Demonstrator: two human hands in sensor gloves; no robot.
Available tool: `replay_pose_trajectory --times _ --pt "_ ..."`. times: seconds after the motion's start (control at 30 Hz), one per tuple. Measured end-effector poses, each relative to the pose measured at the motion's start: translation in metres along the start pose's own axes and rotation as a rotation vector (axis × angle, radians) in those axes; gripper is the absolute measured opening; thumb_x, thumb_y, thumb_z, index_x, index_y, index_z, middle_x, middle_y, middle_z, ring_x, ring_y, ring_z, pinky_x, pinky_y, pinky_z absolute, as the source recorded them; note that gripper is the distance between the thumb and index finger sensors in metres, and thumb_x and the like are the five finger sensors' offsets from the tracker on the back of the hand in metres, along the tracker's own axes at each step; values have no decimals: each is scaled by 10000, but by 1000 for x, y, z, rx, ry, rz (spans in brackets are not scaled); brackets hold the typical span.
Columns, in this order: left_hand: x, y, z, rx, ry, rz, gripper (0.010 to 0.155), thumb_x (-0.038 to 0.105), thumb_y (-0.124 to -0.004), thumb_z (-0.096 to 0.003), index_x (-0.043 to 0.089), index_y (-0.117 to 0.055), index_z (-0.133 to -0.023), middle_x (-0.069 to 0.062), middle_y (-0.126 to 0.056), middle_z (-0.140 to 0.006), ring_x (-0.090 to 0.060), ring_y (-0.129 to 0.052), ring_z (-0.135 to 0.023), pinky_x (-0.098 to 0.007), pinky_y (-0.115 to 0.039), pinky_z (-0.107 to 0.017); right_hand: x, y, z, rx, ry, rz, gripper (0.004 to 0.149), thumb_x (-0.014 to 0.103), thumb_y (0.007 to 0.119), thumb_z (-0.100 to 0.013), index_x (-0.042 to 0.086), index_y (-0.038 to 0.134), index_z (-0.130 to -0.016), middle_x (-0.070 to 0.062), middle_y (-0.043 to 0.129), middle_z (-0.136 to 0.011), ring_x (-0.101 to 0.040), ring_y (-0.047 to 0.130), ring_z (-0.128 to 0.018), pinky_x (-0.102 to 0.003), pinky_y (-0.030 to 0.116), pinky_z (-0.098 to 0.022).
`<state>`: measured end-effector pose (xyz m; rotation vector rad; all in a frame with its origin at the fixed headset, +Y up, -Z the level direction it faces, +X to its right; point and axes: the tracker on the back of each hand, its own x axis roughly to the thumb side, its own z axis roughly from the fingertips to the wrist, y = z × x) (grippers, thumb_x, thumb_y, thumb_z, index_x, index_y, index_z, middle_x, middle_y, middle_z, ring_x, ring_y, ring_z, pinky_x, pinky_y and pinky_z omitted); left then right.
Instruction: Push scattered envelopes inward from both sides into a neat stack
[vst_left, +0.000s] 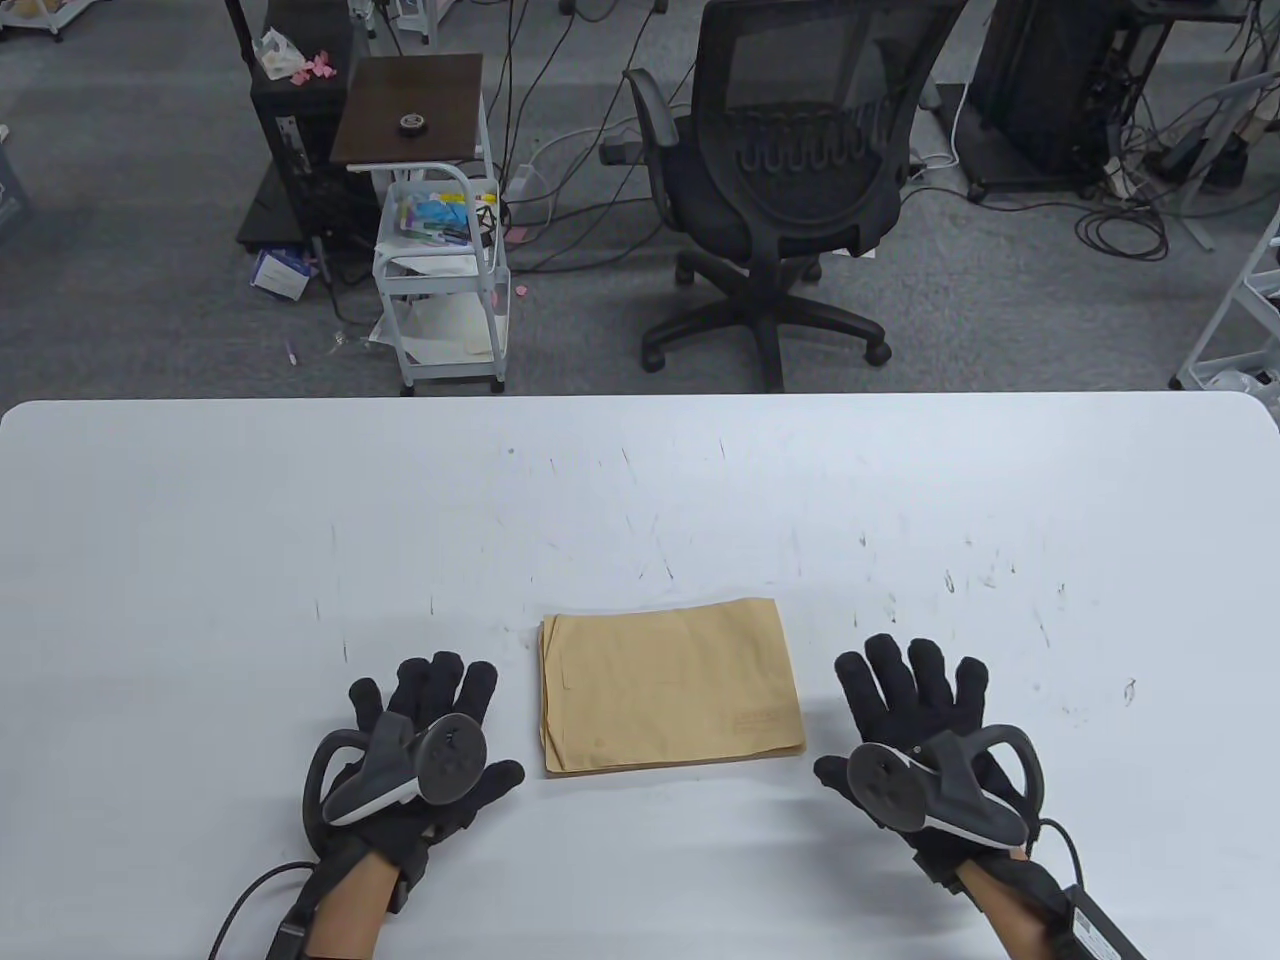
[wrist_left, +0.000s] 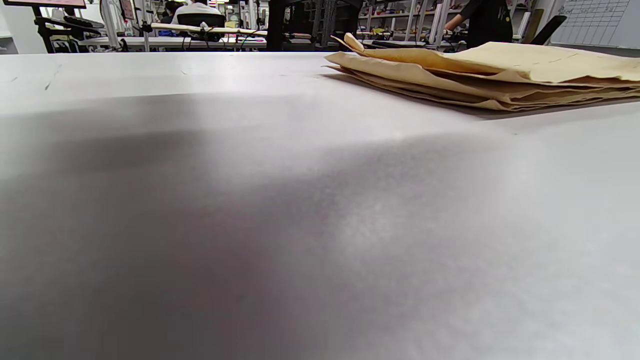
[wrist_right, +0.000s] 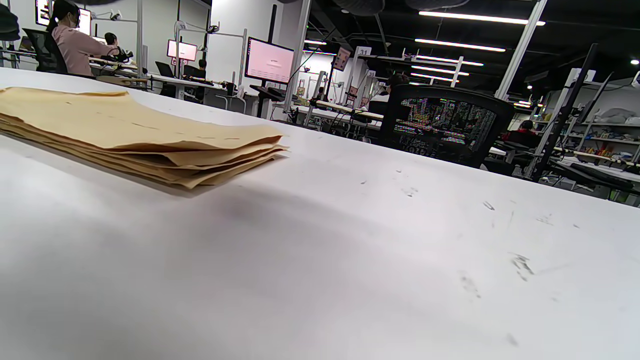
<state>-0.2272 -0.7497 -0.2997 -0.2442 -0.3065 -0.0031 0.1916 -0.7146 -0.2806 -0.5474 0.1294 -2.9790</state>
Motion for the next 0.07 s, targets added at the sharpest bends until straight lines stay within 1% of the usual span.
replay_pose_trajectory --times 0.07 --pt "0 0 0 -2 3 0 949 720 -480 -452 216 -29 -1118 -206 -50 -1195 -538 -123 -1102 -835 -168 -685 0 2 -1 11 1 -2 935 606 547 -471 41 224 -1142 -318 261 -1212 -673 292 -1009 -857 223 -621"
